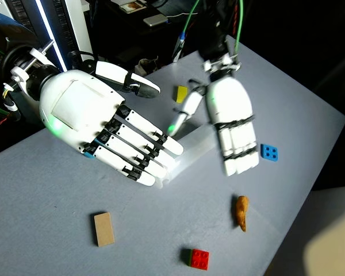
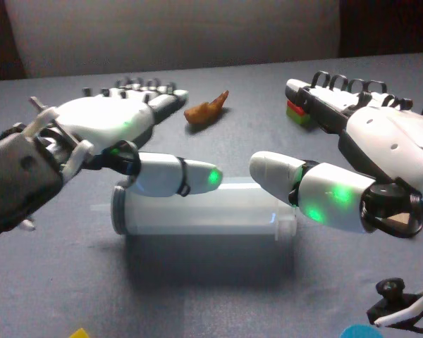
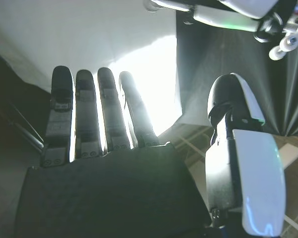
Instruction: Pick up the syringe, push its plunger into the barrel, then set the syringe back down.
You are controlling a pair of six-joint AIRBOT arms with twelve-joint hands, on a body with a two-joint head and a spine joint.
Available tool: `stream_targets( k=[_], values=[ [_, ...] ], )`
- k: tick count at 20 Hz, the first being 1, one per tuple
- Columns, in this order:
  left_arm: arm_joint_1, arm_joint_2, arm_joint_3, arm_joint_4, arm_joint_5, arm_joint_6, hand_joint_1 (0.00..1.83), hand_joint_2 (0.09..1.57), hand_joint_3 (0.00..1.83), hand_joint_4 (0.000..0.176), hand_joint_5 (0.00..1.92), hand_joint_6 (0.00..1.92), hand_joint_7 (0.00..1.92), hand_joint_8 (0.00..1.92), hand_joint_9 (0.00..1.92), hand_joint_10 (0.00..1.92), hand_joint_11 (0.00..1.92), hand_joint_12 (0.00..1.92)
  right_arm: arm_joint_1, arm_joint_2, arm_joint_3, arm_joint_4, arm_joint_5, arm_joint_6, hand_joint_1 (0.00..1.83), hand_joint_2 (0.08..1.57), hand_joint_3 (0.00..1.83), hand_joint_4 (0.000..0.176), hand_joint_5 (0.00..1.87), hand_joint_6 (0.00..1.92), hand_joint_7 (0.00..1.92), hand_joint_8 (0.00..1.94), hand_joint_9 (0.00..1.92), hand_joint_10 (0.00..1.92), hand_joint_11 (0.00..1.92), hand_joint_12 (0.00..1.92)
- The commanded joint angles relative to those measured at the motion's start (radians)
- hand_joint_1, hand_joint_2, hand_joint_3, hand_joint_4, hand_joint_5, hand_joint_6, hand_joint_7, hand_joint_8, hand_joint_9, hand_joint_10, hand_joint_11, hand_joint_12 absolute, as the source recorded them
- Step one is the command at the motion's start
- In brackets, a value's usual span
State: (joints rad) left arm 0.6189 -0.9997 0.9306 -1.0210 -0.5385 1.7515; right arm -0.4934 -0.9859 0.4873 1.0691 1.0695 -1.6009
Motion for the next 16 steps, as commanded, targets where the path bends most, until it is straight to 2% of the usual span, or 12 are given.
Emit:
stream_targets(
  k=[1,4,6,8,9,10,11,12,13,14,15,16],
  values=[
    [-0.021,0.015,-0.016,-0.005,-0.090,0.040,0.13,0.99,0.01,0.000,0.00,0.00,0.00,0.00,0.00,0.00,0.00,0.00,0.011,0.007,-0.007,-0.084,0.067,0.011,0.20,1.09,0.00,0.000,0.20,0.01,0.22,0.01,0.21,0.01,0.00,0.70],
    [-0.074,0.069,-0.077,-0.212,-0.122,0.263,0.17,1.00,0.00,0.006,0.07,0.01,0.04,0.00,0.03,0.00,0.04,0.03,0.010,0.009,-0.011,-0.084,0.066,0.012,0.21,1.10,0.00,0.000,0.37,0.01,0.39,0.01,0.37,0.01,0.02,0.96],
    [-0.122,0.092,-0.114,-0.325,-0.156,0.409,0.25,0.99,0.00,0.009,0.16,0.01,0.15,0.01,0.13,0.01,0.10,0.08,0.010,0.009,-0.012,-0.084,0.065,0.011,0.25,1.09,0.00,0.000,0.46,0.01,0.48,0.01,0.49,0.02,0.15,1.02],
    [-0.174,0.105,-0.147,-0.428,-0.192,0.538,0.29,1.01,0.00,0.000,0.31,0.00,0.27,0.00,0.26,0.00,0.00,0.71,0.010,0.011,-0.016,-0.083,0.064,0.021,0.24,1.11,0.00,0.000,0.57,0.02,0.61,0.01,0.60,0.03,0.24,1.07],
    [-0.195,0.108,-0.159,-0.468,-0.209,0.584,0.29,1.03,0.00,0.000,0.38,0.01,0.34,0.01,0.32,0.01,0.00,0.91,0.008,0.015,-0.020,-0.082,0.063,0.025,0.24,1.11,0.00,0.000,0.61,0.03,0.65,0.02,0.64,0.04,0.28,1.09],
    [-0.214,0.109,-0.175,-0.504,-0.239,0.624,0.29,1.07,0.00,0.000,0.50,0.02,0.55,0.05,0.56,0.10,0.14,1.08,0.008,0.019,-0.025,-0.077,0.063,0.027,0.25,1.12,0.00,0.000,0.72,0.04,0.75,0.02,0.76,0.08,0.37,1.15],
    [-0.226,0.109,-0.189,-0.510,-0.262,0.630,0.28,1.09,0.00,0.000,0.57,0.02,0.69,0.07,0.69,0.15,0.25,1.18,0.008,0.027,-0.033,-0.073,0.062,0.027,0.23,1.14,0.00,0.000,0.78,0.04,0.80,0.03,0.82,0.11,0.40,1.22],
    [-0.234,0.107,-0.197,-0.516,-0.273,0.629,0.26,1.11,0.00,0.000,0.64,0.03,0.79,0.08,0.78,0.22,0.30,1.26,0.007,0.034,-0.040,-0.071,0.064,0.029,0.23,1.16,0.00,0.000,0.84,0.03,0.86,0.01,0.83,0.23,0.43,1.29],
    [-0.236,0.107,-0.209,-0.520,-0.285,0.624,0.26,1.15,0.00,0.000,0.79,0.04,0.90,0.13,0.80,0.54,0.42,1.37,0.006,0.037,-0.049,-0.068,0.070,0.029,0.25,1.17,0.00,0.000,0.91,0.11,0.97,0.09,0.77,0.85,0.58,1.53],
    [-0.236,0.108,-0.224,-0.520,-0.307,0.623,0.29,1.20,0.01,0.000,0.86,0.09,0.77,0.67,0.71,1.09,0.53,1.51,0.006,0.042,-0.059,-0.063,0.072,0.029,0.24,1.19,0.00,0.000,0.80,0.79,0.91,0.63,0.78,1.34,0.77,1.72],
    [-0.233,0.108,-0.234,-0.520,-0.329,0.621,0.36,1.22,0.01,0.000,0.78,0.44,0.67,1.12,0.67,1.41,0.56,1.66,0.006,0.048,-0.070,-0.052,0.072,0.029,0.20,1.21,0.00,0.000,0.71,1.24,0.81,1.09,0.80,1.58,0.86,1.83],
    [-0.230,0.109,-0.242,-0.520,-0.333,0.605,0.35,1.25,0.00,0.000,0.59,1.17,0.67,1.51,0.68,1.70,0.64,1.84,0.009,0.052,-0.083,-0.032,0.073,0.033,0.22,1.22,0.00,0.000,0.60,1.67,0.74,1.63,0.85,1.85,0.99,1.90]
  ],
)
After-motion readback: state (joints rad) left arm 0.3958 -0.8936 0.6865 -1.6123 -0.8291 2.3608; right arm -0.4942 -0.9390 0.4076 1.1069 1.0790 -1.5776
